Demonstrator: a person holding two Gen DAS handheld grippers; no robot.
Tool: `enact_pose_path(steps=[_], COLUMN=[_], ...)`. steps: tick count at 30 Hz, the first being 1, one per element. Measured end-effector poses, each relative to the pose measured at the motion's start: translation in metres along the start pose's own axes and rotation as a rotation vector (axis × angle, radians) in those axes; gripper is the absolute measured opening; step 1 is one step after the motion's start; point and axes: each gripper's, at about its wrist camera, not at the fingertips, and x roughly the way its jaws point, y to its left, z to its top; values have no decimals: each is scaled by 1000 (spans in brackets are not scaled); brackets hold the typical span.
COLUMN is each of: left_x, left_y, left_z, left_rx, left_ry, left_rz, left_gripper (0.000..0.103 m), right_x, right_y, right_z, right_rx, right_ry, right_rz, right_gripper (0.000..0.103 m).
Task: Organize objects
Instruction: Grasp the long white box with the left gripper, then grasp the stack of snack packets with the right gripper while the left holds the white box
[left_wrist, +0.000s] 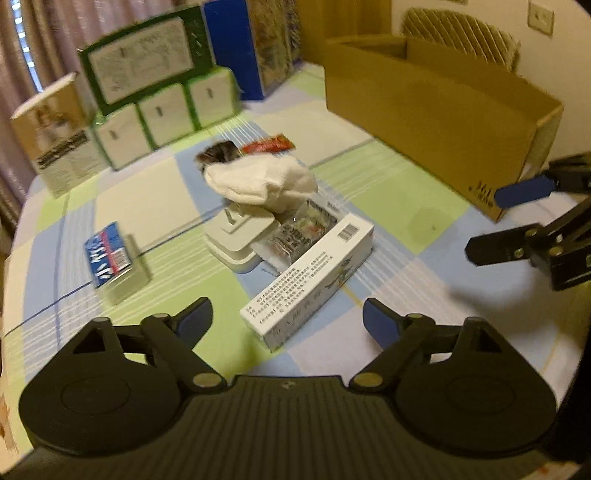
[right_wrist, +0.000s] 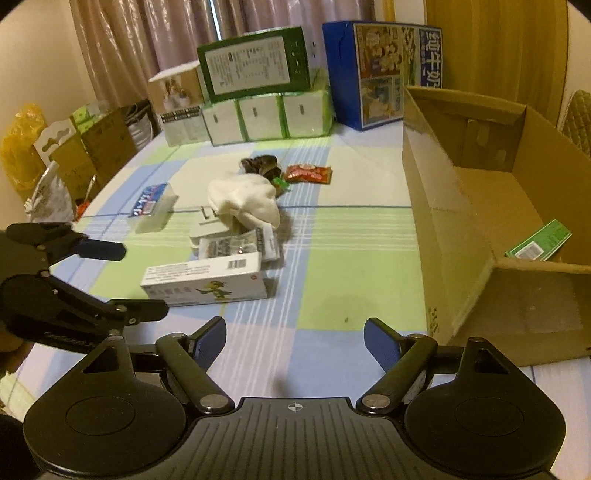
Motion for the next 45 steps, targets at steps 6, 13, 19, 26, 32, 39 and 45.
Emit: enact_pose_path(steps=[6,13,19,26,32,39,45], left_x=[35,38,51,20,-6,-7,-4], left_y=[5,-5,-20,-13,22,56,76], left_z=[4,11,22,4,-17,-25,-34], left_rx=[44,93,84,46,-80,-218,-288], left_ry=[90,157,130,115,114,94,80], left_rz=[-48,-120,-151,-113,-7,50,93], left_gripper=[45,31,24,21,21,21,21], right_x=[16,28,32,35,52,85,119], right_y=[-6,-5,-7,-2,14,36,54], right_z=[-1,-5,-5,-2,10,26,39], right_rx=[1,-12,-9,-34,-57,-74,-52], right_ry=[16,33,53,47,38,28,18], right_rz=[-14,-22,-41,-20,23,51,50], right_gripper=[80,80,80,80,80,93,101])
